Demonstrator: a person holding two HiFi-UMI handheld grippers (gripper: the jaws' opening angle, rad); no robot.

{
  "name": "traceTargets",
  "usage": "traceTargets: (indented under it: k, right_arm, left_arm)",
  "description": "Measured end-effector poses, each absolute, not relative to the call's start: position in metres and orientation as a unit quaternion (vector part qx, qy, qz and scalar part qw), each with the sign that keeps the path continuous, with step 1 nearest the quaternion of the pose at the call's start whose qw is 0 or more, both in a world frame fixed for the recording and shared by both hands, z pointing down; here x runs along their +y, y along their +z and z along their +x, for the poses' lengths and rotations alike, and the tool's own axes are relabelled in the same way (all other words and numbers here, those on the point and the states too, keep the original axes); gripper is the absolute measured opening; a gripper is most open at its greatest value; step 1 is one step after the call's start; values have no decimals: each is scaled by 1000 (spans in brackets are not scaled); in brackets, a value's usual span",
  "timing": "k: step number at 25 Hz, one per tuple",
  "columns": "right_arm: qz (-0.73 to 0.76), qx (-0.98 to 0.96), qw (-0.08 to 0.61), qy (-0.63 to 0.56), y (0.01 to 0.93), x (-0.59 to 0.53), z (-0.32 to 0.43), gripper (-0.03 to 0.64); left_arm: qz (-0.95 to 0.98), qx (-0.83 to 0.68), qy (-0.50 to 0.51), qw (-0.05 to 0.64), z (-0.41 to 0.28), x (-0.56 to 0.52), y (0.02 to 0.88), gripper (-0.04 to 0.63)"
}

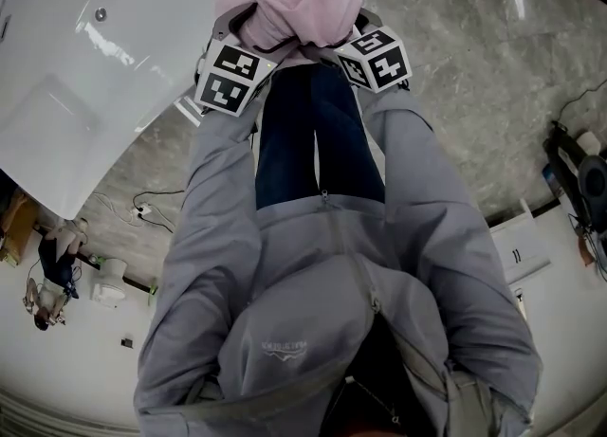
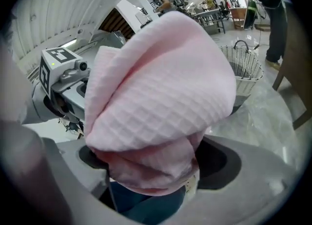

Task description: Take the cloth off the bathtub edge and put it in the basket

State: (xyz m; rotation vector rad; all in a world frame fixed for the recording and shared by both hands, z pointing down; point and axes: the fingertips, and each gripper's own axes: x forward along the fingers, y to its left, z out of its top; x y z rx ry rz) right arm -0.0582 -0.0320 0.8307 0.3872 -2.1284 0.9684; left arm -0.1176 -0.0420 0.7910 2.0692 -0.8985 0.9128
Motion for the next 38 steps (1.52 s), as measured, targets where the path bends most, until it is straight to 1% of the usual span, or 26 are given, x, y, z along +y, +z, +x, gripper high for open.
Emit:
traceTargets:
  k: [5, 7, 11, 15, 17, 18, 20, 24, 25, 31, 38]
  right_arm:
    - [135, -827, 379, 393, 834, -28, -61, 481]
    - [125, -828, 376, 397, 830, -25, -63, 441]
    - [115, -833, 374, 392, 817, -16, -67, 295]
    - [129, -833, 367, 393, 801, -15, -66, 189]
    - [133, -834, 364, 394, 792, -13, -65, 153]
    - [134, -834, 363, 393, 787, -12, -65, 142]
    - [136, -835, 366, 388, 779, -10, -67, 126]
    - [142, -840, 371, 370, 763, -15, -69, 109]
    - [142, -841, 372, 367, 758, -14, -68, 107]
    - [147, -847, 365, 358, 721, -9, -68, 103]
    - [163, -862, 350, 328, 657, -7, -61, 100]
  left_arm:
    - [800, -334, 364, 341, -114, -43, 797, 377]
    - [800, -332, 361, 345, -114, -42, 797, 376]
    - [788, -335, 378, 352, -114, -42, 796, 376]
    - [777, -336, 393, 360, -112, -43, 791, 371]
    - [775, -334, 392, 365, -111, -41, 785, 348]
    - [775, -332, 392, 367, -110, -39, 782, 322]
    - [775, -327, 391, 374, -109, -35, 775, 262]
    - [779, -319, 373, 390, -103, -33, 760, 167]
    - [781, -319, 368, 391, -101, -32, 755, 152]
    - [792, -318, 343, 393, -99, -24, 719, 130]
    - [813, -318, 320, 367, -91, -21, 655, 124]
